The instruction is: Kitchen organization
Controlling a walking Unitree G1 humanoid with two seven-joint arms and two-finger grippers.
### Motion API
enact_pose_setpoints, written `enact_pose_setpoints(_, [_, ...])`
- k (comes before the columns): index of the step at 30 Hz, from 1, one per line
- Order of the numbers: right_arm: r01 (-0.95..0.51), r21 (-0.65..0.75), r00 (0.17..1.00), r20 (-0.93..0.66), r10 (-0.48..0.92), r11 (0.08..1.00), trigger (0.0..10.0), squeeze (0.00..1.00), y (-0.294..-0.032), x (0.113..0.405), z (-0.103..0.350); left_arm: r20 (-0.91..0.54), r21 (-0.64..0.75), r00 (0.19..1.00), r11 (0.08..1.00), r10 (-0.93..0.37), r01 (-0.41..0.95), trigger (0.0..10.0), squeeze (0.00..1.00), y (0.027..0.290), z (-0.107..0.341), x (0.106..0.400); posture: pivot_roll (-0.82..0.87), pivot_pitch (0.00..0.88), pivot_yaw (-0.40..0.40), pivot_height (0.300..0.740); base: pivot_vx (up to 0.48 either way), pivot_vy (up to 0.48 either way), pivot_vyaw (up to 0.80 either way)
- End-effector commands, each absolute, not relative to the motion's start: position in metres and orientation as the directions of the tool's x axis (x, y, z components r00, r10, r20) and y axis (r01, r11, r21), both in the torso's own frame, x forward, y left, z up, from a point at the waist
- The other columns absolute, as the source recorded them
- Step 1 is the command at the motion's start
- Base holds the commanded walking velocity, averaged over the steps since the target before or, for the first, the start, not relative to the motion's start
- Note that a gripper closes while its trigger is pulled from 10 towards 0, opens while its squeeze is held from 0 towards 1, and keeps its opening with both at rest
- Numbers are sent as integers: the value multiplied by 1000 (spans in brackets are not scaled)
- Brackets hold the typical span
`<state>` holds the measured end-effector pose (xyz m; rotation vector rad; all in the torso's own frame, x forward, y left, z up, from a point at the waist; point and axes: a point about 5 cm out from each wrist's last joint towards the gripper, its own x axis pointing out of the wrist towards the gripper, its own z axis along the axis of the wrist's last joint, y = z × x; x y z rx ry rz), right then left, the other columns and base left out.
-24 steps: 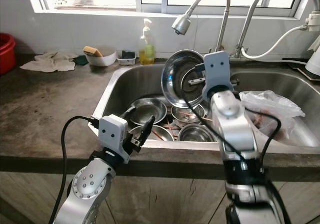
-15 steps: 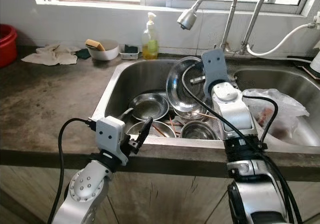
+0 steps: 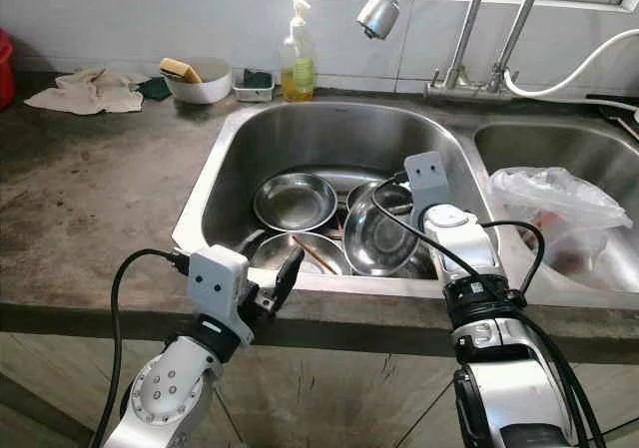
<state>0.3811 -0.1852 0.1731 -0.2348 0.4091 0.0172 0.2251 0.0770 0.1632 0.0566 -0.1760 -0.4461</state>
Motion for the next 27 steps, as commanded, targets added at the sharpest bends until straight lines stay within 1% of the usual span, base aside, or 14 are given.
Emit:
enact_pose_setpoints(1, [-57,-213,914,-404,-34,975,10000,1000,-189,380,172,167,100,880,896,-444,433,10000,0,76,168,223,74,120,-79,740,0,0,0])
enact_pose_setpoints(4, [-31,-187,933,-357,-38,982,10000,1000,-188,381,180,168,101,879,895,-446,434,10000,0,75,168,225,71,115,-78,740,0,0,0])
enact_pose_setpoints(5, [-23,-169,950,-311,-31,985,10000,0,-186,381,187,169,102,880,896,-445,433,10000,0,75,169,226,70,113,-78,740,0,0,0])
enact_pose_setpoints(9, [-16,-169,972,-234,-24,985,10000,0,-182,377,198,171,103,881,898,-441,429,10000,0,75,169,228,68,106,-77,740,0,0,0])
enact_pose_setpoints(11, [1,-176,990,-138,-26,984,10000,0,-179,372,210,172,106,881,897,-441,428,10000,0,75,168,230,65,94,-74,740,0,0,0])
enact_pose_setpoints(12, [1,-176,990,-138,-26,984,10000,0,-179,372,210,172,106,881,897,-441,428,10000,0,75,168,230,65,94,-74,740,0,0,0])
enact_pose_setpoints(13, [11,-162,999,-28,-16,987,10000,0,-175,365,224,176,111,882,899,-437,423,10000,0,76,169,233,61,84,-74,740,0,0,0])
enact_pose_setpoints(16, [-3,-132,994,110,17,991,10000,0,-169,349,241,179,111,884,902,-432,418,10000,0,77,169,237,55,70,-68,740,0,0,0])
enact_pose_setpoints(18, [-7,-138,990,136,26,990,10000,0,-168,345,243,179,113,884,902,-432,417,10000,0,78,168,237,53,67,-67,740,0,0,0])
enact_pose_setpoints(19, [5,-142,983,181,21,990,10000,0,-167,332,244,180,117,883,901,-434,419,10000,0,78,167,239,45,55,-59,740,0,0,0])
enact_pose_setpoints(21, [8,-137,982,190,18,991,10000,0,-167,328,243,180,117,882,900,-435,419,10000,0,78,167,239,44,51,-59,740,0,0,0])
enact_pose_setpoints(23, [-37,-120,963,260,68,992,10000,0,-162,310,236,176,120,882,899,-437,421,10000,0,78,165,240,42,35,-59,740,0,0,0])
enact_pose_setpoints(24, [-37,-120,963,260,68,992,10000,0,-162,310,236,176,120,882,899,-437,421,10000,0,78,165,240,42,35,-59,740,0,0,0])
enact_pose_setpoints(27, [-38,-127,957,281,73,991,10000,0,-160,287,222,168,127,884,899,-436,419,10000,0,81,161,240,44,23,-58,740,0,0,0])
